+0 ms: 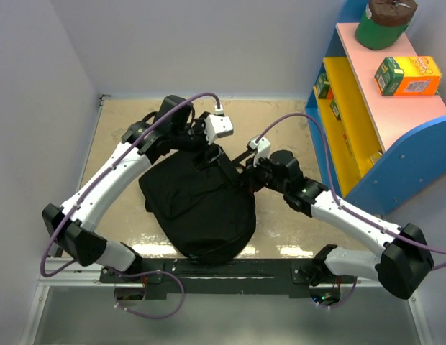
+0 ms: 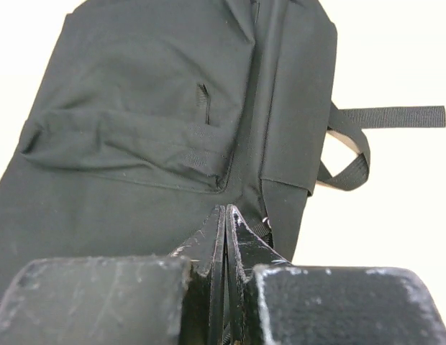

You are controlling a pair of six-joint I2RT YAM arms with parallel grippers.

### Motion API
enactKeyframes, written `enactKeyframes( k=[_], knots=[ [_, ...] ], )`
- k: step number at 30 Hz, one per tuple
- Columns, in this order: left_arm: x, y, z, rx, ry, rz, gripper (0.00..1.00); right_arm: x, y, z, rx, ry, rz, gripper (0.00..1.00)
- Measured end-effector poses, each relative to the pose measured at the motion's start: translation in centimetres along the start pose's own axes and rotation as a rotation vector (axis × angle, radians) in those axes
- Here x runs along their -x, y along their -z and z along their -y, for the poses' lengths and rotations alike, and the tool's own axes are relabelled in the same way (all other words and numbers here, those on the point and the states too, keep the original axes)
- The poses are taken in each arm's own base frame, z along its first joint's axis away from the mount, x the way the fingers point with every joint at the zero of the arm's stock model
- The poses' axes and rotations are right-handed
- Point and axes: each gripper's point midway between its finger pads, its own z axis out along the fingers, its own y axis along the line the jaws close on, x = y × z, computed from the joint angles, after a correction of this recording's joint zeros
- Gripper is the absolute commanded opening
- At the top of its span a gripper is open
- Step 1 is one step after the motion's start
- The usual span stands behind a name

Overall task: Pack the student bag
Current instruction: Adjust the student bag at the center of the board, then zip the student bag at the center of the board.

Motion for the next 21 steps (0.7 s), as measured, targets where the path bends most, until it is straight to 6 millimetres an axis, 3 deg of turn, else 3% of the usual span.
enactKeyframes(
  k=[2, 6, 9, 12, 16, 21],
  knots=[
    [-1.6, -1.1, -2.3, 0.036, 0.009, -0.023, 0.81, 0.2, 0.2, 0.0, -0.002, -0.012, 0.020, 0.00],
    [-4.9, -5.1, -3.5, -0.028, -0.025, -0.101, 0.81, -1.0, -0.1, 0.2, -0.010, -0.036, -0.002, 0.00],
    [-7.3, -8.3, -3.4, -0.111, -0.061, -0.151, 0.81, -1.5, -0.1, 0.3, -0.013, -0.036, -0.018, 0.25],
    [-9.3, -10.4, -3.2, -0.184, -0.080, -0.184, 0.81, -2.0, 0.0, 0.5, -0.018, -0.012, -0.037, 0.35],
    [-10.0, -12.1, -3.5, -0.238, -0.111, -0.175, 1.00, -2.6, 0.4, 0.9, -0.031, 0.016, -0.076, 0.37],
    [-9.2, -13.7, -4.0, -0.296, -0.183, -0.123, 1.00, -1.1, 1.6, 1.1, -0.049, 0.080, -0.055, 0.36]
  ],
)
